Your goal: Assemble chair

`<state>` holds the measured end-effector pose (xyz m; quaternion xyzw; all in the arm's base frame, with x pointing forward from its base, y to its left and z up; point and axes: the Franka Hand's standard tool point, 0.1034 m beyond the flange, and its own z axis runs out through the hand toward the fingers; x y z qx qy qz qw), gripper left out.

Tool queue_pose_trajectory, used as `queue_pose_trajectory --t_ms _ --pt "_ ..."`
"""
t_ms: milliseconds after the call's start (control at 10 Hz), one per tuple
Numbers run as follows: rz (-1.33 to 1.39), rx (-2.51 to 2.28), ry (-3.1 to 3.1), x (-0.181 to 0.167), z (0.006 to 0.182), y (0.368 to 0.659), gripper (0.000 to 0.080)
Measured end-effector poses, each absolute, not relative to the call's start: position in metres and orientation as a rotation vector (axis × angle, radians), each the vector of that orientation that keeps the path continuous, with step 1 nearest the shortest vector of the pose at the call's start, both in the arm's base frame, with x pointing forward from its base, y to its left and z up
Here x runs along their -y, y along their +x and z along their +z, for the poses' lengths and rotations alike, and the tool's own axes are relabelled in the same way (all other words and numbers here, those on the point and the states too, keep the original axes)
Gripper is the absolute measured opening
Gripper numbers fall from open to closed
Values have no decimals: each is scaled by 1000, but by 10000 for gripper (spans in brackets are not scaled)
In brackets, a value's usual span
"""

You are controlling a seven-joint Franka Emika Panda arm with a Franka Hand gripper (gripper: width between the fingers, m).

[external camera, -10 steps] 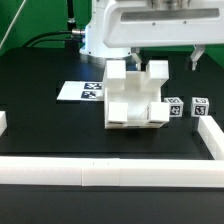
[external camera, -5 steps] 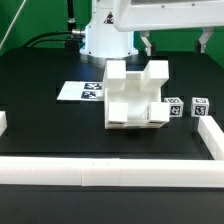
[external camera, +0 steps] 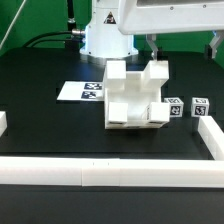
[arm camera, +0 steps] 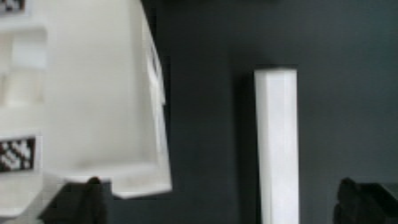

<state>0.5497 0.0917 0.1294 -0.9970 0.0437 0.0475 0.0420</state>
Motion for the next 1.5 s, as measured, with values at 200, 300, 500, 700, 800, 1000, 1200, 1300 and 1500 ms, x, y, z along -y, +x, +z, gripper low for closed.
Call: queue_pose_trajectory --t_ms 200,300,500,700,800,1000,1200,1300,1500 --pt "157 -125 -3056 -94 121 547 649" --pt "153 -126 -3057 -93 120 545 649" --pt "148 -125 -3056 -93 122 545 649" --pt "161 -127 -3055 -93 124 545 649" --pt "161 -129 -3048 -93 135 547 649" --pt "144 -129 -3042 -93 144 542 649" --pt "154 -126 -3037 -95 147 525 649" --pt "160 -125 -3036 -98 146 518 649" --pt "141 -121 -3041 -103 139 506 649"
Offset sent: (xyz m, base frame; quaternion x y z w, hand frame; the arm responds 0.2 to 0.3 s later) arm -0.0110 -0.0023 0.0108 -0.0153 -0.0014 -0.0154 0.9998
